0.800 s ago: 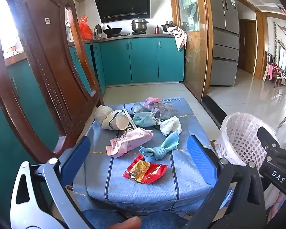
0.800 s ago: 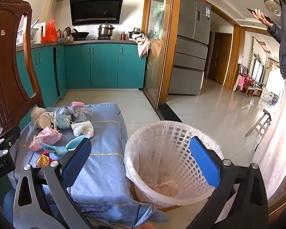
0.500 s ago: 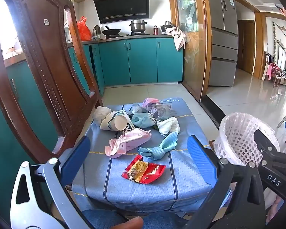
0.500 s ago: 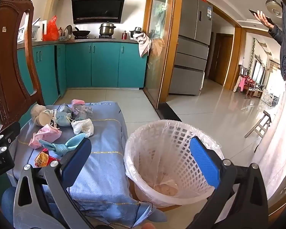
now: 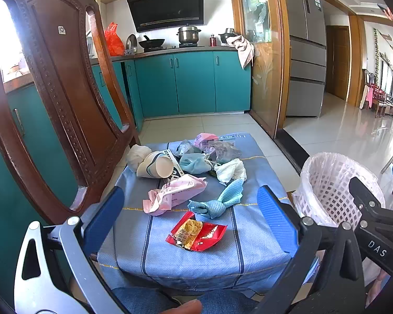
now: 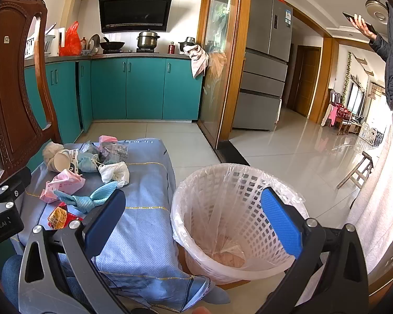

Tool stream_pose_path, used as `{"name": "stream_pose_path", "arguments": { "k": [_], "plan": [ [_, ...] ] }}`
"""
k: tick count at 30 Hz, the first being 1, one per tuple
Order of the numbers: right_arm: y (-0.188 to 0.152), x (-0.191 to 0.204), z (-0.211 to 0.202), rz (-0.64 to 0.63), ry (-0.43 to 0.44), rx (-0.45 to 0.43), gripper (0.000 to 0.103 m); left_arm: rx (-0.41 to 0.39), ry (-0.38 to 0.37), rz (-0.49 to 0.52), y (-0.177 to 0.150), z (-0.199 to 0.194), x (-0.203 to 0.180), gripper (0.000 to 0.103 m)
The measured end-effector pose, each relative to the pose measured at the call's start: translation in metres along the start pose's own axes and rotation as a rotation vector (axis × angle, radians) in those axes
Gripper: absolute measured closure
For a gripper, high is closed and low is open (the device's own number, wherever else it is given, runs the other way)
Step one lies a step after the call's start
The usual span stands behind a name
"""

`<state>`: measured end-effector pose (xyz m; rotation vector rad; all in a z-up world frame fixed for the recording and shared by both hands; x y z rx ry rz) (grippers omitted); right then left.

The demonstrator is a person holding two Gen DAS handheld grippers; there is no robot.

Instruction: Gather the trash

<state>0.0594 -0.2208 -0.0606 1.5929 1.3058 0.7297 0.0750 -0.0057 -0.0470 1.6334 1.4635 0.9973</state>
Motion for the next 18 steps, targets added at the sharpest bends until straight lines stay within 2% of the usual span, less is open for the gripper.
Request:
{"name": "stream_pose_path", "arguments": {
  "k": [18],
  "plan": [
    [-0.0003,-0.0004,-0.0014,0.001,0.0,-0.003,0.002,0.001,-0.002,0.003,-0.0029,0.0014,-0.0012,0.002]
  ]
}}
Point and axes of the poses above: each gripper's, at about its wrist camera, not at the fingertips, and z roughly the way its jaws point, x to its left, y to its top, the point moved 9 cm from there along z, roughly the way its jaws point, and after that the axes turned 4 degrees about -x, right-handed, at the moved point
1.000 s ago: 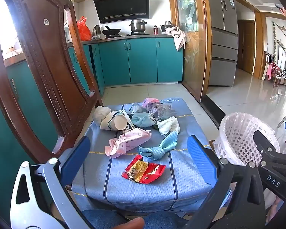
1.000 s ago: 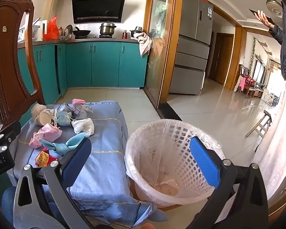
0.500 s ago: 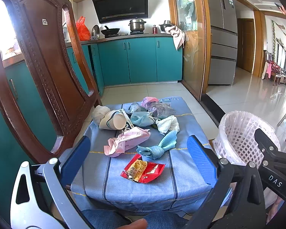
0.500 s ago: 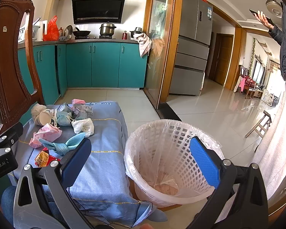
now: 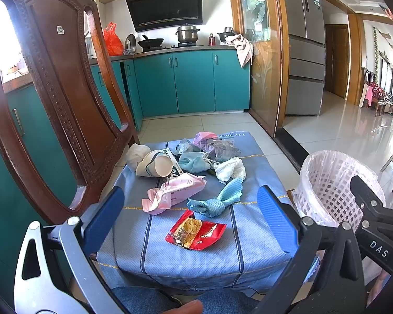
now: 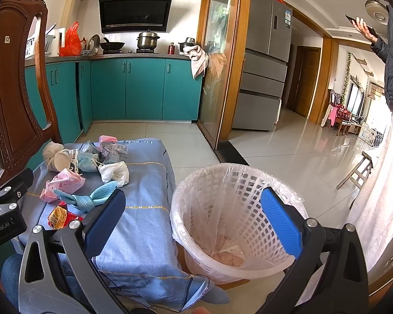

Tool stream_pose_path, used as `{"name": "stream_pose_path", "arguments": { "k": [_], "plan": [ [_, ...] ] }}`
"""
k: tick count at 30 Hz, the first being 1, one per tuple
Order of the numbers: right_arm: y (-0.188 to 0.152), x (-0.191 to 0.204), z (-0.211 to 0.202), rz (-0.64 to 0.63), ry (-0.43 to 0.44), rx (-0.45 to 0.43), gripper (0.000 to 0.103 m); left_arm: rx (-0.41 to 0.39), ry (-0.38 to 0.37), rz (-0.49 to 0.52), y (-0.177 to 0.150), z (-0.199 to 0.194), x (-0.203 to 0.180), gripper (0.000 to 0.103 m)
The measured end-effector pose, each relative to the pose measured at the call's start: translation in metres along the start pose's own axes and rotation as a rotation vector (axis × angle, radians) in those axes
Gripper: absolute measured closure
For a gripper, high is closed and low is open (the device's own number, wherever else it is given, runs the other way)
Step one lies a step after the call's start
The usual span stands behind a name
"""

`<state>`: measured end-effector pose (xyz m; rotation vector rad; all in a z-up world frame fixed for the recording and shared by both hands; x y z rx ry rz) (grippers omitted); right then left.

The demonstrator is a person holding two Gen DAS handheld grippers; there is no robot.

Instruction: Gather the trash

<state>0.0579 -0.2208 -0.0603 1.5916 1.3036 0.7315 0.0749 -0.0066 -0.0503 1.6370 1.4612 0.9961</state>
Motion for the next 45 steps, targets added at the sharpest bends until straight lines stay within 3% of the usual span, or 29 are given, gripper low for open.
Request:
{"name": "stream_pose_path", "arguments": {
  "k": [36,45],
  "plan": [
    [-0.006,0.007,-0.001,-0.011,0.01,0.008,0.002,0.006,-0.003,0.006,-0.005,0.0,-0.004,0.002],
    [-0.01,0.005,0.007,0.005,0.017,0.033,0.002,0.039,-0.011,0.012,-0.011,0.006,-0.006,0.002]
  ]
}}
Point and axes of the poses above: each gripper's, at about its wrist camera, not at the fingertips, and z roughly the way its jaws point, x to its left, y to its top, the point moved 9 cm from there along z, roughly the way its jaws point, and after that the axes turned 4 degrees about -x, right-handed, at the moved point
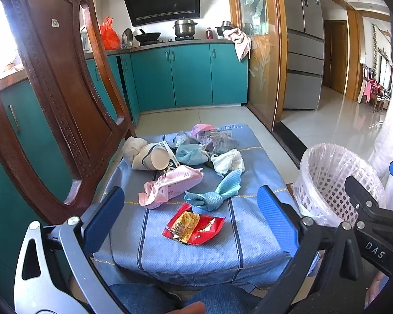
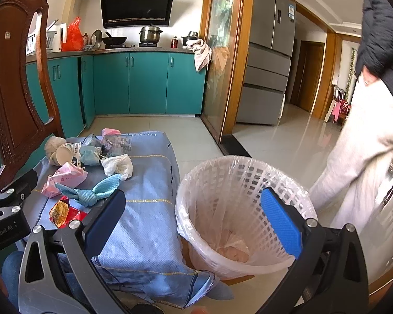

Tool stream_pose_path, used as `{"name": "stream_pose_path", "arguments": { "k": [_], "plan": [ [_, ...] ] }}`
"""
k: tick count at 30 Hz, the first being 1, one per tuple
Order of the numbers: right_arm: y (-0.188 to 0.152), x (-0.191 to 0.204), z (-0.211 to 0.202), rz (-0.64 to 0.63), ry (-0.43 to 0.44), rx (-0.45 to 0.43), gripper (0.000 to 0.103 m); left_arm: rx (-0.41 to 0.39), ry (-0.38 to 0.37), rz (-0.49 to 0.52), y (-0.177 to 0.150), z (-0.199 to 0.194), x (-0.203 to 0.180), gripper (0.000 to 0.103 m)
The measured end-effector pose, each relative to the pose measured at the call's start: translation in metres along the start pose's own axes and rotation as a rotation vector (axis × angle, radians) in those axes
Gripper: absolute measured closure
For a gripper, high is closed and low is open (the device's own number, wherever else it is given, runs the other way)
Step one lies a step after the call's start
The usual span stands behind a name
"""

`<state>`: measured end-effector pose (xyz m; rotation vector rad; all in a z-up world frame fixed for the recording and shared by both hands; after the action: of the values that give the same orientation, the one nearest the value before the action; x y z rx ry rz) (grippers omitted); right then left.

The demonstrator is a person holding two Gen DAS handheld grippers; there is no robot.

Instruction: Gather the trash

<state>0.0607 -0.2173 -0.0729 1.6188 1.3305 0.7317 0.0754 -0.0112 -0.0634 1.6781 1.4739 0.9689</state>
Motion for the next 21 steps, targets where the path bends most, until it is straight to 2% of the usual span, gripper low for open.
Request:
{"name": "stream_pose_path", "arguments": {
  "k": [21],
  "plan": [
    [-0.0031,0.0036,0.0057,-0.003,0.002,0.01,0.002,0.02,-0.01,0.009,-0.0026,0.006,-0.004,0.002]
  ]
}}
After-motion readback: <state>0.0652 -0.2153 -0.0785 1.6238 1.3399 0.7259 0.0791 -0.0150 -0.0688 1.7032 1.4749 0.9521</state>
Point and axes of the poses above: each gripper's, at about its wrist camera, not at the fingertips, and z roughly the way its jaws point, x to its left, y to its top, the point moved 9 cm from there along z, roughly the way its jaws point, and after that the axes turned 4 degrees about -x, right-handed, at the moved point
